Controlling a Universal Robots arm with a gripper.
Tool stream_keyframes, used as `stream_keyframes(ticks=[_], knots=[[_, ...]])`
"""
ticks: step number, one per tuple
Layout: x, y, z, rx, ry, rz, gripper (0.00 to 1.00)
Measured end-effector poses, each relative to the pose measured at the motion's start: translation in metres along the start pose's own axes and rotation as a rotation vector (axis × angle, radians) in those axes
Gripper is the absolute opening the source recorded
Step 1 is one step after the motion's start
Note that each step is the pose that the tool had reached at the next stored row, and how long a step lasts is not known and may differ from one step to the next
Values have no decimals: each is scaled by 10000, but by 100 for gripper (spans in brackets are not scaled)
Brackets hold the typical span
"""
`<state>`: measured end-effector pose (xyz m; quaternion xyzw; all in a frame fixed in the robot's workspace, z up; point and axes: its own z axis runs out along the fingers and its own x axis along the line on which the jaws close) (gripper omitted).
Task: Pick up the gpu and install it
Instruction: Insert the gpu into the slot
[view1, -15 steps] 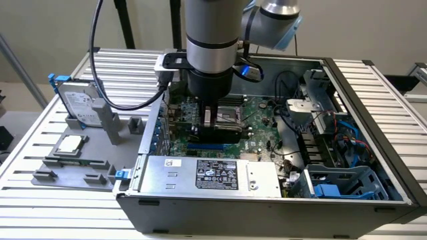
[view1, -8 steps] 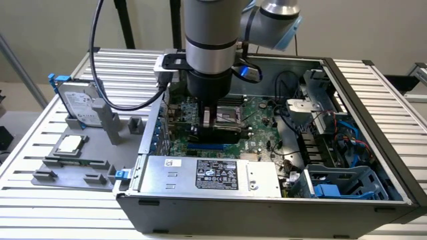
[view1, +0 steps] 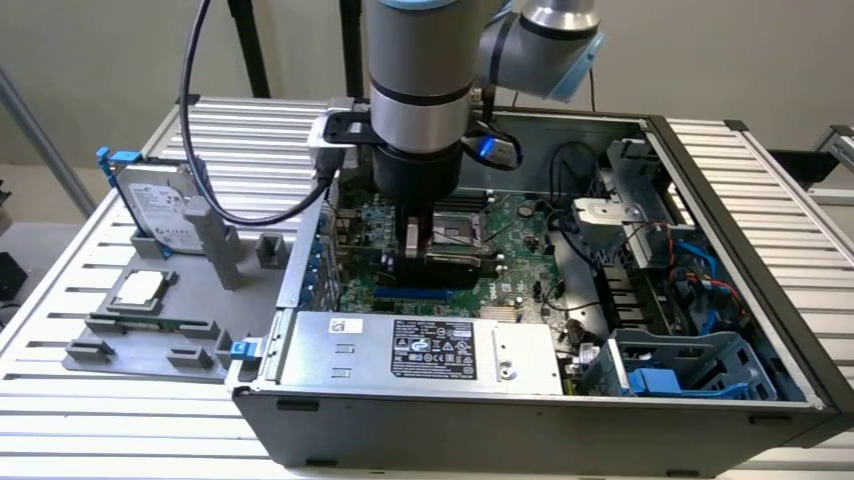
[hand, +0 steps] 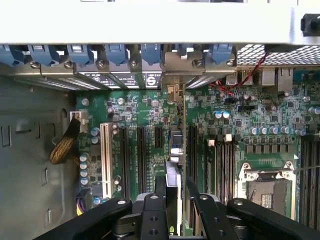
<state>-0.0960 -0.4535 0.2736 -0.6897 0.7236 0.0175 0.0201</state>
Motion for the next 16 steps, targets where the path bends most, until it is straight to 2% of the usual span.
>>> stream_keyframes(ticks=[16], knots=[[-7,31,104,-7,1,1,0]])
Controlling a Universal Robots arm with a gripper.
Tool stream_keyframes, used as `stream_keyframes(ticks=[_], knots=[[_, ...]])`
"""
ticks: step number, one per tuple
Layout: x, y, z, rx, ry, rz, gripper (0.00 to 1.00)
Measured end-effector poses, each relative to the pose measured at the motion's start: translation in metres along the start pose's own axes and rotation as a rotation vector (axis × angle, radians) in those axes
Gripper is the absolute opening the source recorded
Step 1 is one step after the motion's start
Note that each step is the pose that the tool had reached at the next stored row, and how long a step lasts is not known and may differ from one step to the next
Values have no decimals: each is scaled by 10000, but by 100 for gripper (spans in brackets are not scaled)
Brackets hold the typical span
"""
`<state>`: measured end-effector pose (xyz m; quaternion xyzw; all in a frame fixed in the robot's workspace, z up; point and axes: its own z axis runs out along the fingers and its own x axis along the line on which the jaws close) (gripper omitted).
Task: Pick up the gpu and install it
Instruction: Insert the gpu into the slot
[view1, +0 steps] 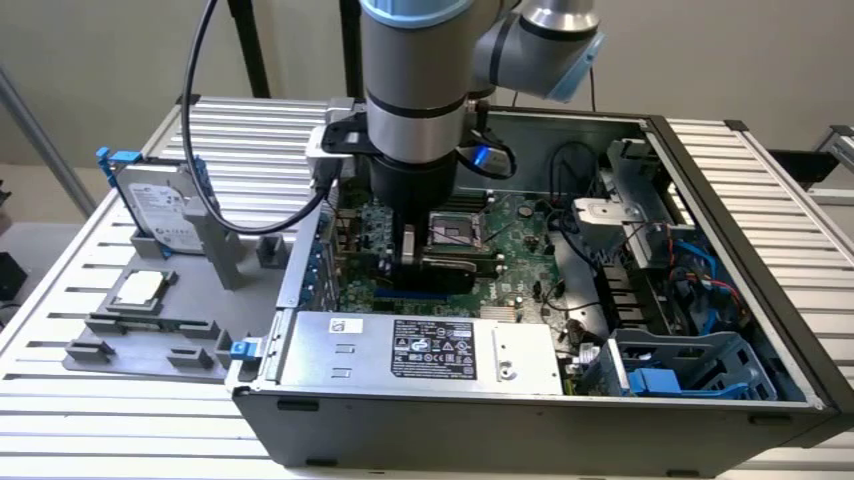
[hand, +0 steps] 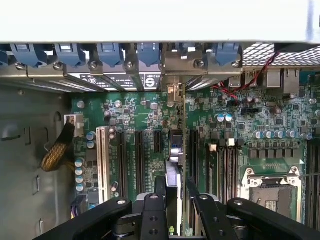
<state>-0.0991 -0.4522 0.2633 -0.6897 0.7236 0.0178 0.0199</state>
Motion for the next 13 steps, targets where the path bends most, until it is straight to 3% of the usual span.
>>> stream_keyframes(ticks=[13], knots=[[-16,13,36,1,8,0,0]])
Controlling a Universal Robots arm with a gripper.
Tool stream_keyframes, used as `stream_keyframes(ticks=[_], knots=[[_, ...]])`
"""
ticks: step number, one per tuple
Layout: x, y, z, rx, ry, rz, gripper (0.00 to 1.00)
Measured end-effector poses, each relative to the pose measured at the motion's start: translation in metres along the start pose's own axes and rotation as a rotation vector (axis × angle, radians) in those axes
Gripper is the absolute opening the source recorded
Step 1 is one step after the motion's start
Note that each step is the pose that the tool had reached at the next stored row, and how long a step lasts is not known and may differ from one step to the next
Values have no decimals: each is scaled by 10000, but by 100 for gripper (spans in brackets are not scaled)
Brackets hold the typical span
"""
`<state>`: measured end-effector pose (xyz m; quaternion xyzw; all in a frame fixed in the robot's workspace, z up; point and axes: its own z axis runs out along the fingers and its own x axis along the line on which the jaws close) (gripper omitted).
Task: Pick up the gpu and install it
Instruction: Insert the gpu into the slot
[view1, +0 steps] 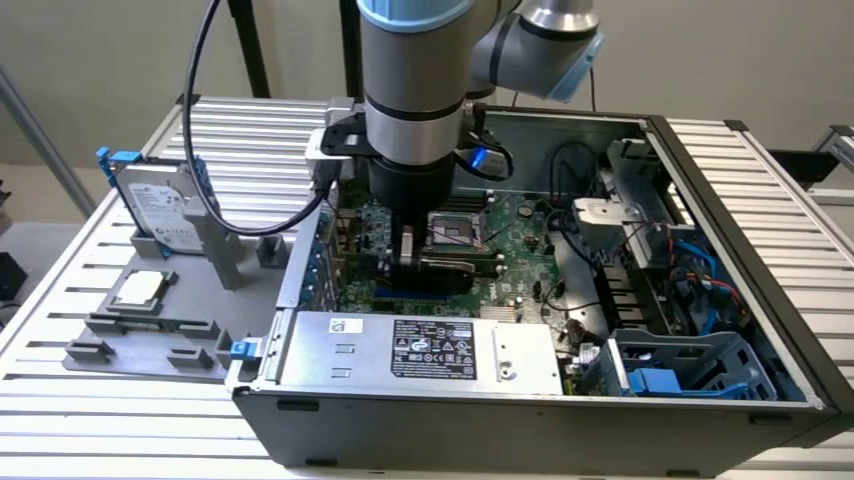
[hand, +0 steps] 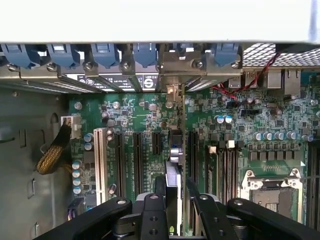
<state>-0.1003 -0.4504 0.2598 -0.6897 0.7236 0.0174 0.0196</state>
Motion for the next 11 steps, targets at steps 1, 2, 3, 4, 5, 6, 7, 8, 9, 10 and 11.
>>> stream_keyframes(ticks=[1,2,3,4,5,6,7,8,9,10,11], knots=[[0,0,4,0,2,0,0],[0,0,7,1,4,-1,0],[1,1,11,0,9,-1,0],[1,2,14,0,13,0,0],[2,2,18,-1,18,-1,0],[2,3,21,-2,22,-1,0],[2,3,25,-2,25,-1,0],[3,4,30,-1,25,-1,0],[2,4,39,2,15,-1,0],[2,5,42,2,17,0,0],[2,4,43,0,23,0,0]])
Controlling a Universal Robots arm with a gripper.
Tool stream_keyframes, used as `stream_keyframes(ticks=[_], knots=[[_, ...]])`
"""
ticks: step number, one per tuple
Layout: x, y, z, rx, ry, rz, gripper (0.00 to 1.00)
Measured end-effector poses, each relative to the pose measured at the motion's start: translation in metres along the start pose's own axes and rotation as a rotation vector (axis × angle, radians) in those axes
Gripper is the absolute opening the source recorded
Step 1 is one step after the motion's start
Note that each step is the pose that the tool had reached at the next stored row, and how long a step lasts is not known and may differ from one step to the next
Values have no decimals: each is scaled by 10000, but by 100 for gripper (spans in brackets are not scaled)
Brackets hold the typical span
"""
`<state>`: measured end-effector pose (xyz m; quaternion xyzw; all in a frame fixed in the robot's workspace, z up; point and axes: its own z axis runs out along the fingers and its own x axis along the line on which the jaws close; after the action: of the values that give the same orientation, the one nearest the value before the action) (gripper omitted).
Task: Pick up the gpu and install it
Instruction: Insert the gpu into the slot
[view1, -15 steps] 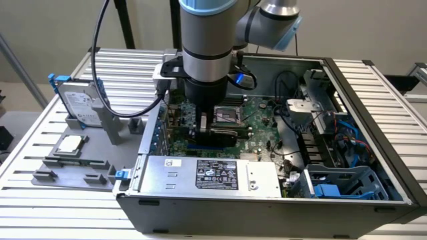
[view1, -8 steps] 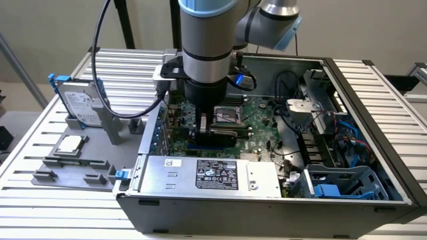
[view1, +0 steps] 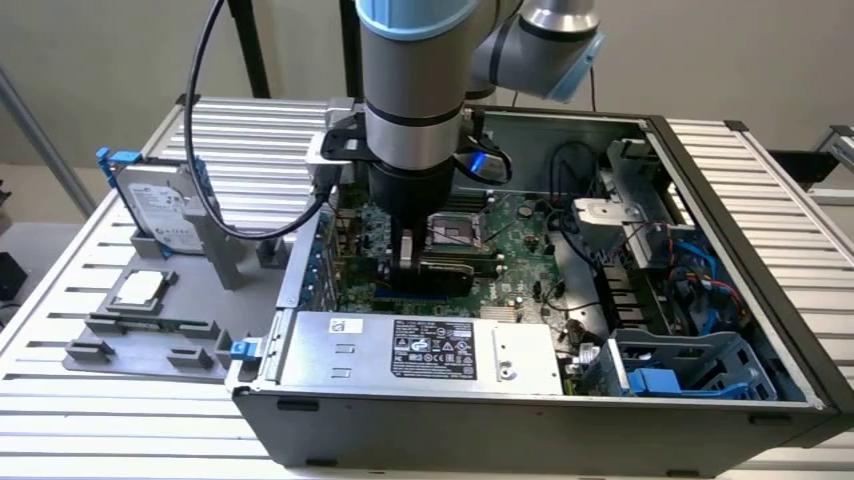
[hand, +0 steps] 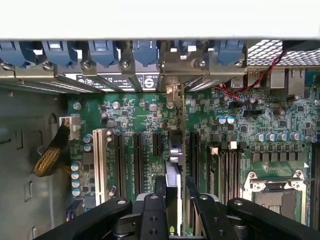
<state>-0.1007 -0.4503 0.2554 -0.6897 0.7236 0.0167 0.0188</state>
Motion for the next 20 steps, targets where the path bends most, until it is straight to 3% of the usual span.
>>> stream_keyframes(ticks=[20], knots=[[-25,15,25,-28,15,1,0]])
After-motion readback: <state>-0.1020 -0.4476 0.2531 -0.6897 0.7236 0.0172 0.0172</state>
